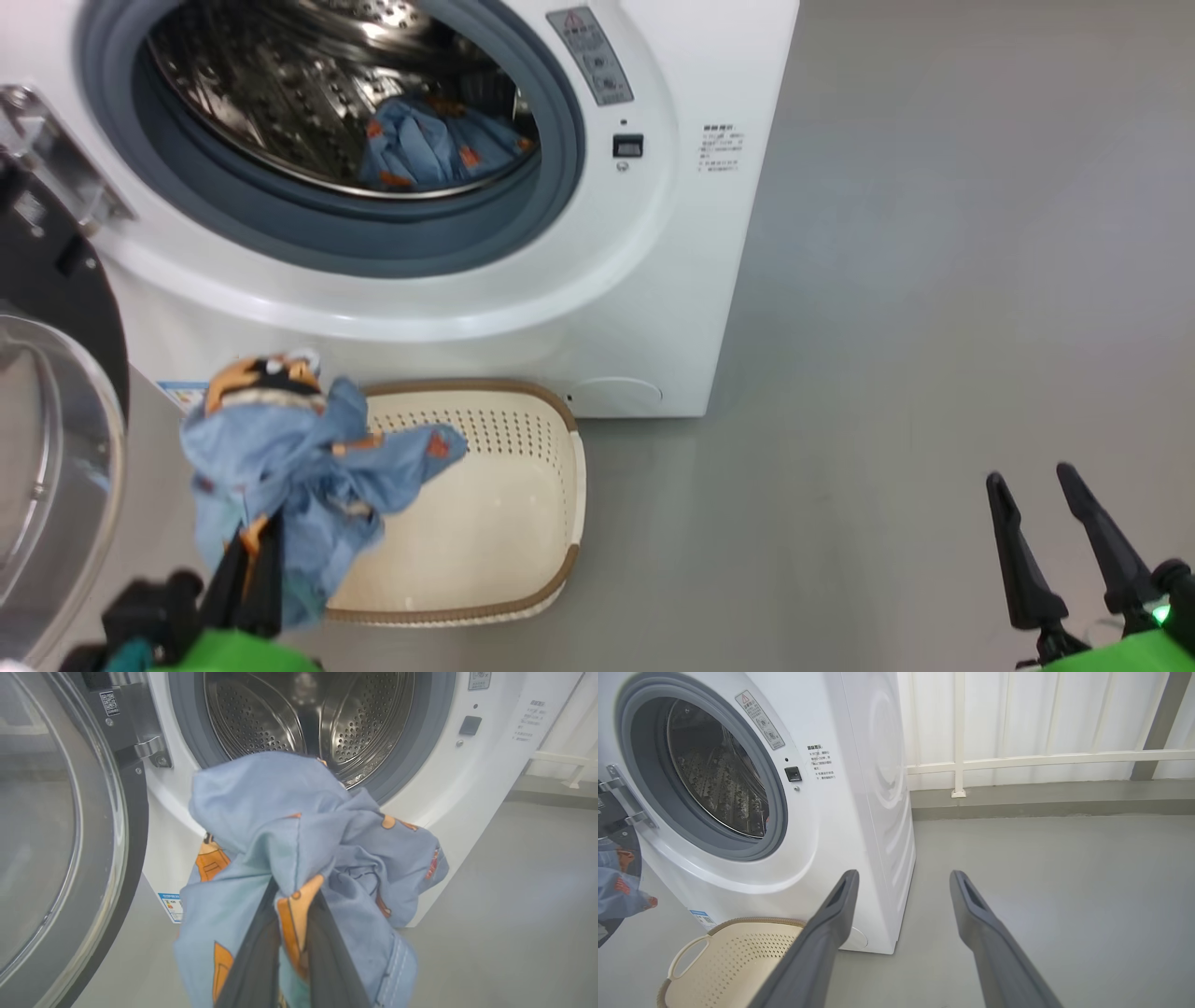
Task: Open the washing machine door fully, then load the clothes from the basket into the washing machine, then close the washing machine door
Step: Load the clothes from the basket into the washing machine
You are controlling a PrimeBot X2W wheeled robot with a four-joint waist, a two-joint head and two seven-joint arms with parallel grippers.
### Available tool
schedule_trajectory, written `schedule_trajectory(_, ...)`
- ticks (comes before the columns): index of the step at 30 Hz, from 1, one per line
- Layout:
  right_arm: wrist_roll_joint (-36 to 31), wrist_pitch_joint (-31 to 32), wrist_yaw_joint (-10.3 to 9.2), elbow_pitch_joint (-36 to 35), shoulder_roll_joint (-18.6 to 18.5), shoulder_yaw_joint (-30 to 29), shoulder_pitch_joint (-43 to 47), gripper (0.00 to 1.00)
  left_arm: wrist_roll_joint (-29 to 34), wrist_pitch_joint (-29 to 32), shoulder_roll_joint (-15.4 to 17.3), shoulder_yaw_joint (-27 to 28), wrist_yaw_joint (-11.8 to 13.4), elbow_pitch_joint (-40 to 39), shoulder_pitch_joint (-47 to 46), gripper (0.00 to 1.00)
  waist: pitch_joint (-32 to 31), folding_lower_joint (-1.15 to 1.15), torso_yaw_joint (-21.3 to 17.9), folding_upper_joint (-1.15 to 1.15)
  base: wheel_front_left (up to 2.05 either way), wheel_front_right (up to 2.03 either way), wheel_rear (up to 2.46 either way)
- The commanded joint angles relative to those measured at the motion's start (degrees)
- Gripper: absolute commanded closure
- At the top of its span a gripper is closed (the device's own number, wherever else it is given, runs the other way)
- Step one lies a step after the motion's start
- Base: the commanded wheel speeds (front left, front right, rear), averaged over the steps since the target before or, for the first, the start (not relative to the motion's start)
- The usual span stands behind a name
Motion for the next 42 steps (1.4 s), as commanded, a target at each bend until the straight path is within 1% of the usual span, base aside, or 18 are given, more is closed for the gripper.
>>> schedule_trajectory(1, -0.6, -0.3, 0.35, -1.3, -0.6, 0.5, 0.9, 0.00, 0.8, -0.4, 0.5, 2.7, -0.1, -3.0, 1.2, 1.00, -1.5, 0.01, 0.4, 0.00, 0.00, 0.00, 0.00)
schedule_trajectory(6, -0.7, -0.3, 0.35, -1.4, -0.3, -0.1, 2.2, 0.00, 1.3, -0.4, -0.7, 4.0, -0.1, -6.9, 5.5, 1.00, -2.1, 0.01, 0.5, 0.00, 0.00, 0.00, 0.00)
schedule_trajectory(10, -0.7, -0.3, 0.35, -1.6, 0.0, -0.4, 2.7, 0.00, 1.5, -0.4, -1.3, 4.1, -0.1, -8.6, 7.0, 1.00, -2.3, 0.01, 0.7, 0.00, 0.00, 0.00, 0.00)
schedule_trajectory(16, -0.6, -0.3, 0.35, -1.7, 0.0, -0.1, 2.5, 0.00, 1.1, -0.4, -1.6, 3.7, -0.1, -8.6, 6.3, 1.00, -1.8, 0.01, 0.5, 0.00, 0.00, 0.00, 0.00)
schedule_trajectory(20, -0.6, -0.3, 0.35, -2.1, 0.0, -0.1, 2.0, 0.00, 0.6, -0.4, -1.6, 2.4, -0.1, -7.0, 3.6, 1.00, -0.2, 0.01, 0.3, 0.00, 0.00, 0.00, 0.00)
schedule_trajectory(24, -0.5, -0.3, 0.35, -2.4, 0.0, 0.1, 0.8, 0.00, 0.4, -0.4, -1.2, 1.2, -0.1, -4.7, -1.4, 1.00, 2.9, 0.01, -0.1, 0.00, 0.00, 0.00, 0.00)
schedule_trajectory(25, -0.5, -0.3, 0.35, -2.4, 0.0, 0.1, 0.8, 0.00, 0.4, -0.4, -1.2, 1.2, -0.1, -4.7, -1.4, 1.00, 2.9, 0.01, -0.1, 0.00, 0.00, 0.00, 0.00)
schedule_trajectory(27, -0.3, -0.3, 0.35, -2.7, -0.1, 0.1, -0.7, 0.00, 0.1, -0.4, -0.8, 0.4, -0.1, -3.1, -6.0, 1.00, 5.8, 0.01, -0.8, 0.00, 0.00, 0.00, 0.00)
schedule_trajectory(28, -0.3, -0.3, 0.35, -2.7, -0.1, 0.1, -0.7, 0.00, 0.1, -0.4, -0.8, 0.4, -0.1, -3.1, -6.0, 1.00, 5.8, 0.01, -0.8, 0.00, 0.00, 0.00, 0.00)
schedule_trajectory(31, -0.2, -0.3, 0.35, -3.1, 0.0, 0.0, -2.4, 0.00, -1.3, -0.4, -0.5, 0.0, -0.1, -1.5, -11.4, 1.00, 9.1, 0.01, -1.5, 0.00, 0.00, 0.00, 0.00)
schedule_trajectory(38, 0.0, -0.3, 0.35, -3.8, 0.4, 0.9, -7.4, 0.00, -1.0, -0.4, 2.7, -0.1, -0.1, 4.6, -26.0, 1.00, 16.8, 0.01, -3.9, 0.00, 0.00, 0.00, 0.00)
schedule_trajectory(42, 0.3, -0.3, 0.35, -4.0, 0.8, 1.9, -10.2, 0.00, -1.1, -0.4, 4.4, 0.9, -0.1, 9.5, -34.3, 1.00, 20.4, 0.01, -5.8, 0.00, 0.00, 0.00, 0.00)
